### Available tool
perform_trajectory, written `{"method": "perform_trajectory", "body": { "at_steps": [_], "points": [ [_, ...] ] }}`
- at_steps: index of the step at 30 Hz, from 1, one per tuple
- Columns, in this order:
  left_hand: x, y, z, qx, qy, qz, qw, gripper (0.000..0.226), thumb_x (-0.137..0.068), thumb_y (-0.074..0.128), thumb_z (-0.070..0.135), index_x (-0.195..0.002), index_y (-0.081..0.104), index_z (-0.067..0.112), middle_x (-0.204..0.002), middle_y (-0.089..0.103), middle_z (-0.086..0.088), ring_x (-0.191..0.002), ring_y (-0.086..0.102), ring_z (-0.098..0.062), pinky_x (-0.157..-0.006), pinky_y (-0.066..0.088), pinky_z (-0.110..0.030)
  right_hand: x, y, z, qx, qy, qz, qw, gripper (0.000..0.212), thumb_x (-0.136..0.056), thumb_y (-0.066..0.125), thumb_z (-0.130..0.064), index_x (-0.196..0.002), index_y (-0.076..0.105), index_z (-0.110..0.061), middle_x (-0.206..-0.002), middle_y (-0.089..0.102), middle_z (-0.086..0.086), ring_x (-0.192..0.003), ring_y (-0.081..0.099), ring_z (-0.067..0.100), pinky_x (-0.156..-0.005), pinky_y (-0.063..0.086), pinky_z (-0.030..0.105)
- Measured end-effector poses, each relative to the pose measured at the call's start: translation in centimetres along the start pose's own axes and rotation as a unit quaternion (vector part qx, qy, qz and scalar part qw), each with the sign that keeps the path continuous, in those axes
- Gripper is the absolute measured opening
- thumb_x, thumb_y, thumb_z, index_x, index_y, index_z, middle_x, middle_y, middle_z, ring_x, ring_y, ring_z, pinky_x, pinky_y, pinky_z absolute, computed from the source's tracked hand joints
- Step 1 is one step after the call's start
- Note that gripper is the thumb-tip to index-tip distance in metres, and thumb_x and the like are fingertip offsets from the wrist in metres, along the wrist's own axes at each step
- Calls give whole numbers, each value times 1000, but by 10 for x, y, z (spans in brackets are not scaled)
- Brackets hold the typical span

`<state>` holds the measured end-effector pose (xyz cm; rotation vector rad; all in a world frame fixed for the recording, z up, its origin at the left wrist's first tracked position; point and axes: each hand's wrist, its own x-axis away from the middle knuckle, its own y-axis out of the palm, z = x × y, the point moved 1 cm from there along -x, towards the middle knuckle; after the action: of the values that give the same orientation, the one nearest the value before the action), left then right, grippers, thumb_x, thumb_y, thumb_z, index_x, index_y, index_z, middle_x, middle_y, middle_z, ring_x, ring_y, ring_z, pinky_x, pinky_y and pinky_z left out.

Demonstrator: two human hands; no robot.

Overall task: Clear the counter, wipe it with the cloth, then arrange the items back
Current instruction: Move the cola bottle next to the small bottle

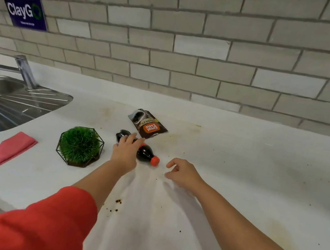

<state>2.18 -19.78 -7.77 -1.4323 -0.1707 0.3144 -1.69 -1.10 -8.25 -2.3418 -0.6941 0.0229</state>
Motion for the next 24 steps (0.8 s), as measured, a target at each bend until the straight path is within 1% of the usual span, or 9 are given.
{"method": "perform_trajectory", "body": {
  "at_steps": [4, 8, 10, 13, 15, 17, 20, 21, 24],
  "points": [
    [-25, 3, -6, -59, 50, -47, 996, 85, -82, 58, 3, -148, 13, 29, -158, 3, -1, -145, -1, -30, -116, 12, -54, -15, 9, -11, 17, 2, 21, 1000, 33, -85, 63, -17, -118, 58, -14, -95, 51, 1, -83, 50, 16, -71, 39, 21],
    [-42, 10, -9, -81, 101, -63, 990, 83, -83, 63, 15, -148, 12, 30, -154, 20, -2, -145, 6, -30, -113, 9, -59, -25, 24, -25, 21, 0, 36, 999, 35, -85, 64, -18, -119, 55, -14, -99, 44, 3, -87, 46, 16, -64, 37, 18],
    [-48, 11, -12, -92, 132, -67, 985, 77, -83, 63, 19, -146, 20, 31, -148, 31, -2, -142, 16, -29, -112, 11, -60, -29, 32, -30, 30, 2, 47, 998, 37, -85, 64, -17, -120, 54, -15, -103, 41, 3, -91, 45, 17, -70, 37, 18],
    [-56, 8, -16, -98, 179, -75, 976, 61, -82, 63, 21, -137, 37, 31, -134, 42, -1, -130, 36, -23, -112, 19, -55, -33, 42, -31, 33, 12, 59, 998, 37, -83, 63, -14, -119, 53, -15, -103, 42, 5, -88, 47, 19, -59, 35, 15],
    [-59, 5, -17, -116, 204, -67, 970, 54, -82, 63, 27, -131, 42, 32, -126, 47, 0, -120, 45, -21, -108, 28, -49, -35, 46, -30, 22, 20, 66, 997, 38, -82, 63, -12, -118, 53, -14, -105, 47, 10, -87, 49, 21, -59, 36, 18],
    [-58, 1, -16, -125, 213, -58, 967, 52, -82, 63, 36, -129, 43, 32, -123, 48, 1, -115, 45, -22, -102, 33, -46, -34, 45, -31, 8, 25, 75, 997, 41, -81, 63, -11, -120, 50, -14, -109, 45, 10, -91, 49, 22, -65, 39, 20],
    [-54, -6, -10, -121, 216, -63, 967, 59, -79, 61, 44, -131, 40, 30, -126, 44, -2, -115, 42, -24, -97, 37, -44, -29, 38, -32, -18, 25, 102, 994, 43, -84, 60, -10, -124, 45, -15, -108, 35, 4, -94, 47, 21, -75, 38, 19],
    [-53, -9, -6, -121, 221, -60, 966, 60, -78, 62, 43, -132, 39, 30, -128, 43, -2, -117, 40, -25, -97, 38, -44, -27, 35, -32, -27, 26, 115, 993, 41, -84, 59, -10, -123, 45, -15, -108, 34, 4, -91, 47, 20, -75, 37, 18],
    [-52, -19, 11, -124, 238, -34, 963, 63, -78, 62, 43, -134, 38, 31, -135, 39, -3, -124, 36, -28, -98, 38, -48, -19, 22, -30, -53, 32, 167, 984, 37, -86, 60, -14, -120, 45, -14, -107, 35, 4, -86, 45, 18, -63, 35, 12]
  ]
}}
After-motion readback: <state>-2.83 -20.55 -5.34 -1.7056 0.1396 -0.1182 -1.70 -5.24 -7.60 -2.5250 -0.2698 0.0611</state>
